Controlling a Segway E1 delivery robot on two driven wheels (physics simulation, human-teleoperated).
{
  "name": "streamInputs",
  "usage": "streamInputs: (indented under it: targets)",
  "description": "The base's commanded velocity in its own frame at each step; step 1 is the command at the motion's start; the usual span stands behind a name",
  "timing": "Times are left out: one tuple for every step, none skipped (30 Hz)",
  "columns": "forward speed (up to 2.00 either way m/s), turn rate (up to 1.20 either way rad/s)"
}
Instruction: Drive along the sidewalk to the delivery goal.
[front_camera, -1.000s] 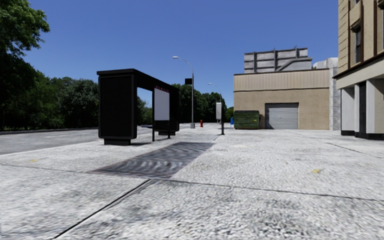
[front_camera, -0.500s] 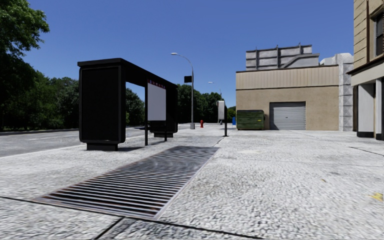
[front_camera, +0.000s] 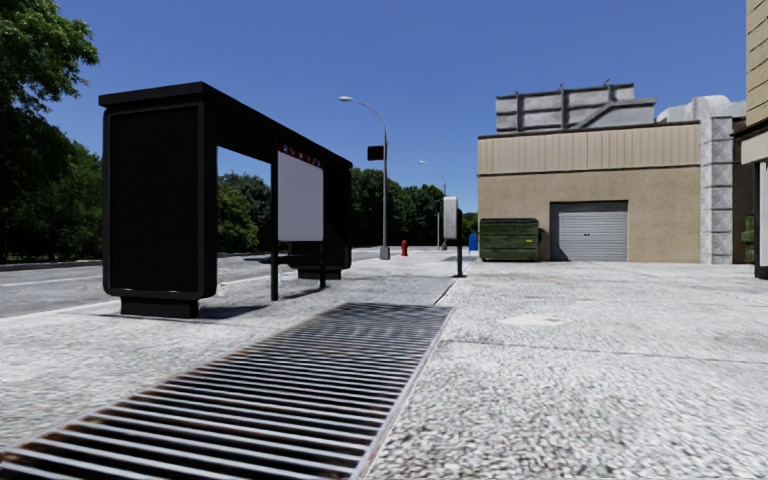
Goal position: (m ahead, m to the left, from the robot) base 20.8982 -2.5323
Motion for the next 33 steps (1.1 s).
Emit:
streamInputs:
  targets:
    - [2.0,0.0]
    - [2.0,0.0]
    - [2.0,0.0]
    - [2.0,0.0]
    - [2.0,0.0]
    - [2.0,0.0]
    - [2.0,0.0]
    - [2.0,0.0]
    - [2.0,0.0]
    - [2.0,0.0]
    - [2.0,0.0]
    - [2.0,0.0]
    - [2.0,0.0]
    - [2.0,0.0]
    - [2.0,0.0]
    - [2.0,0.0]
    - [2.0,0.0]
    - [2.0,0.0]
    - [2.0,0.0]
    - [2.0,0.0]
    - [2.0,0.0]
    - [2.0,0.0]
    - [2.0,0.0]
    - [2.0,0.0]
    - [2.0,0.0]
    - [2.0,0.0]
    - [2.0,0.0]
    - [2.0,0.0]
    - [2.0,0.0]
    - [2.0,0.0]
    - [2.0,0.0]
    - [2.0,0.0]
    - [2.0,0.0]
